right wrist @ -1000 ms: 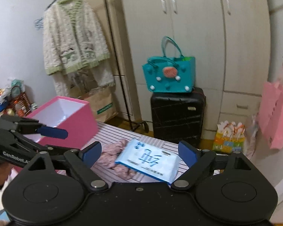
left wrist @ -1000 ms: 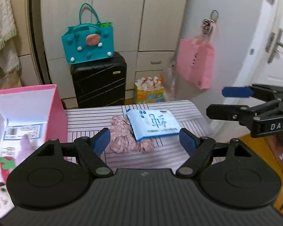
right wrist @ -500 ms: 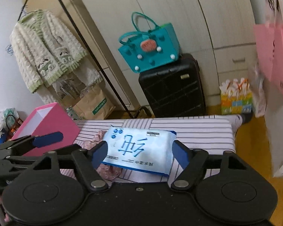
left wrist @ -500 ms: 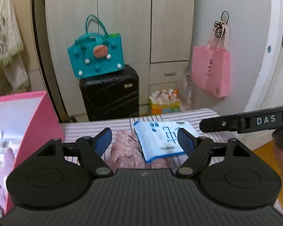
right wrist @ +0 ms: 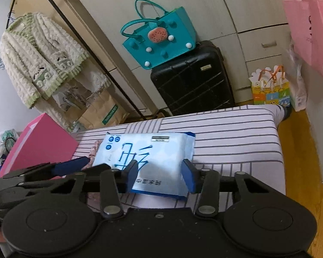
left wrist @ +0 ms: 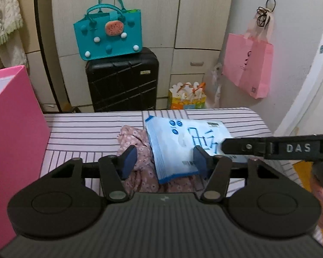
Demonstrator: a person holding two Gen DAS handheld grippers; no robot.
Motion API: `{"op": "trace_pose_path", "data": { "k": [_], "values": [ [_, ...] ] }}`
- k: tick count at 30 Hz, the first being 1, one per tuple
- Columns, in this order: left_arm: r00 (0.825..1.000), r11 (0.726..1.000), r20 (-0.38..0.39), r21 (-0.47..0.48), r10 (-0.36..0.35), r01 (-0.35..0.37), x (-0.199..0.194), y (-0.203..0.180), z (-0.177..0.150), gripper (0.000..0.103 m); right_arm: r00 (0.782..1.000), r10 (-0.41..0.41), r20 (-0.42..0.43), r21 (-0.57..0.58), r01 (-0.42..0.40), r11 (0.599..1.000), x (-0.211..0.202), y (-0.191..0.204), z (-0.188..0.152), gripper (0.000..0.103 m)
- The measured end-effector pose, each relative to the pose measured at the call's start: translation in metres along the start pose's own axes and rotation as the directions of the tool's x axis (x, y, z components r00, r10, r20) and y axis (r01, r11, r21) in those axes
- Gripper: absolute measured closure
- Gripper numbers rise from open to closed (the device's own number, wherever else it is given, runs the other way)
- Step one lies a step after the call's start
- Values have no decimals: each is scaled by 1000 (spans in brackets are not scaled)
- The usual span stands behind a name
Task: Organize soft objects
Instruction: 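Move the left tool to the blue wipes packet and close on it, then lift the blue wipes packet with the left tool and carry it over the pink box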
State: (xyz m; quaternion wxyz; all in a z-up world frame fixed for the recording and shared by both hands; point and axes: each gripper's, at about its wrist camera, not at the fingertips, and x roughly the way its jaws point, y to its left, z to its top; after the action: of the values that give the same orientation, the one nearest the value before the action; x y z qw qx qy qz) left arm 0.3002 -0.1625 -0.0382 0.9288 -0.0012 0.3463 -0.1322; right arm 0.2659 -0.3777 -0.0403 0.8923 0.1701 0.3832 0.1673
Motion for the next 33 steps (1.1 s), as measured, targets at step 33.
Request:
{"op": "trace_pose_path", "data": {
  "k": [33],
  "values": [
    [991,988,64,-90,-121,127,-59,8,-34,71,1000,29,12,-31,-29,999,-44,38,-41,81]
  ]
}}
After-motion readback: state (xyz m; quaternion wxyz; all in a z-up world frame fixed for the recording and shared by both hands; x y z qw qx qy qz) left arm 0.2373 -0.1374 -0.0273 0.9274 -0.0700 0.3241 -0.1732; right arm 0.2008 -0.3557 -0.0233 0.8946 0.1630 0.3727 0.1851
